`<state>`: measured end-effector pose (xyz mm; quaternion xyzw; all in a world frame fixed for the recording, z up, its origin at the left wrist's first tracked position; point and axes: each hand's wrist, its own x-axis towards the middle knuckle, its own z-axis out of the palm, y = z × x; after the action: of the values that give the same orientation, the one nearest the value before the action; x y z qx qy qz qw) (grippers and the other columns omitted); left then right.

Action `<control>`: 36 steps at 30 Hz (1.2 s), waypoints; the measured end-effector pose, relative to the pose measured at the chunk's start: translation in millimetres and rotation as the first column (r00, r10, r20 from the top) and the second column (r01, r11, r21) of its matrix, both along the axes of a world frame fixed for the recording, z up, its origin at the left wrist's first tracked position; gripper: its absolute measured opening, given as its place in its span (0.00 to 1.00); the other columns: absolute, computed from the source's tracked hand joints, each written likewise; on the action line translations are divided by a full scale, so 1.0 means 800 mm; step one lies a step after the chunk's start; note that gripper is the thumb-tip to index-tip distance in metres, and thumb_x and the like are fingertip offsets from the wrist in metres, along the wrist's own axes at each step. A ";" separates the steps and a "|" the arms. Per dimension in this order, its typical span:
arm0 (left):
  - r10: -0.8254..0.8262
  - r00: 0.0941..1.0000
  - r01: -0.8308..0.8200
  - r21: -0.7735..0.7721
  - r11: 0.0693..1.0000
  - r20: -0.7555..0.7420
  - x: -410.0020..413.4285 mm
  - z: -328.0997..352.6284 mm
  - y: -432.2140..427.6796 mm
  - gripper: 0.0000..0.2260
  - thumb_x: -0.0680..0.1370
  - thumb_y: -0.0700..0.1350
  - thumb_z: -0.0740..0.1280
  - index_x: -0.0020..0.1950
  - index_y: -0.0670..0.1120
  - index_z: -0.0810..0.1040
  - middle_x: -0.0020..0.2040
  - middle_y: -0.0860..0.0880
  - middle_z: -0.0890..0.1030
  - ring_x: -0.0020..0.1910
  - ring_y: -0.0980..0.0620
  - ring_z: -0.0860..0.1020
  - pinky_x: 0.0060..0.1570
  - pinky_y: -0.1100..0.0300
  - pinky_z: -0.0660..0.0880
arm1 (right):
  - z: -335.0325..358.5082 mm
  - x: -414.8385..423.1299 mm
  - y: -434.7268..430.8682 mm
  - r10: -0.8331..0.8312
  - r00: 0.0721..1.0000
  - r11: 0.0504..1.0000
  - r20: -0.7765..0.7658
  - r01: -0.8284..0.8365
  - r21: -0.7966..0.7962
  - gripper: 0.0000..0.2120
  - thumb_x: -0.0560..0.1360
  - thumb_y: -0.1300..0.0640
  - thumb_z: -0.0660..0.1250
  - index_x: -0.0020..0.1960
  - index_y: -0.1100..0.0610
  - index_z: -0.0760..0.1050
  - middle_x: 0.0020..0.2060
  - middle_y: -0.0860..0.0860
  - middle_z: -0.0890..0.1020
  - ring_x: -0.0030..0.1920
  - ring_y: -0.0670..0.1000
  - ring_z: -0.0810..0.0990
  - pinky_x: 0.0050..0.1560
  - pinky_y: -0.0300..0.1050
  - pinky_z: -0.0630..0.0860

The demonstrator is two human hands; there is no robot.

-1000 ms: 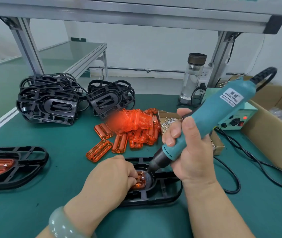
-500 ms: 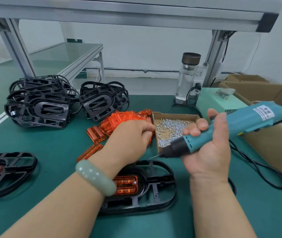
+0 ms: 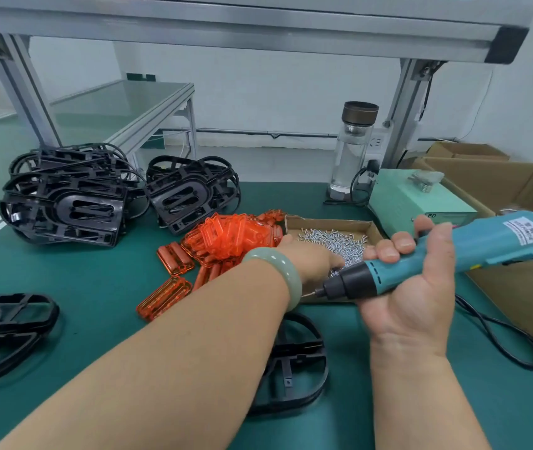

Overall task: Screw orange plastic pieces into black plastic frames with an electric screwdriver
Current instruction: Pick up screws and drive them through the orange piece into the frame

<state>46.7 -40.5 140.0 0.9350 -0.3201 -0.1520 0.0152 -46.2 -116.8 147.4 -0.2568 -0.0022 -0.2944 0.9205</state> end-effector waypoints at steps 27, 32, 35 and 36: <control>0.187 0.973 -0.092 -0.512 0.854 0.137 -0.006 0.002 0.021 0.06 0.77 0.44 0.67 0.50 0.48 0.84 0.50 0.48 0.84 0.50 0.49 0.80 0.54 0.56 0.75 | -0.003 0.001 -0.005 -0.009 1.000 1.000 0.025 0.009 0.015 0.08 0.77 0.47 0.61 0.47 0.51 0.71 0.28 0.43 0.71 0.26 0.42 0.69 0.34 0.36 0.71; 0.221 0.972 -0.137 -0.571 0.809 0.080 -0.005 0.001 0.024 0.12 0.77 0.43 0.67 0.59 0.49 0.81 0.55 0.48 0.82 0.53 0.50 0.79 0.57 0.61 0.71 | -0.004 0.002 -0.003 -0.004 1.000 1.000 0.022 0.004 -0.006 0.09 0.74 0.46 0.63 0.47 0.51 0.71 0.28 0.43 0.71 0.26 0.42 0.69 0.34 0.36 0.71; 0.253 0.967 -0.184 -0.632 0.753 0.019 -0.007 0.004 0.027 0.06 0.77 0.43 0.66 0.47 0.46 0.83 0.43 0.48 0.84 0.42 0.52 0.82 0.48 0.59 0.77 | -0.004 0.002 -0.003 -0.006 1.000 1.000 0.016 0.006 -0.007 0.09 0.73 0.46 0.63 0.47 0.51 0.71 0.28 0.43 0.71 0.27 0.42 0.69 0.34 0.36 0.71; 0.272 0.962 -0.225 -0.676 0.701 -0.038 -0.009 0.006 0.029 0.07 0.78 0.42 0.65 0.42 0.46 0.81 0.39 0.49 0.83 0.38 0.54 0.82 0.41 0.61 0.78 | -0.004 0.002 -0.003 -0.004 1.000 1.000 0.015 0.004 -0.004 0.09 0.73 0.46 0.64 0.47 0.51 0.71 0.28 0.43 0.71 0.27 0.42 0.69 0.34 0.36 0.71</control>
<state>39.6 -17.3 144.8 0.9044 -0.2245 0.0081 0.3628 -45.0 -119.2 144.1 -0.2565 -0.0090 -0.2982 0.9194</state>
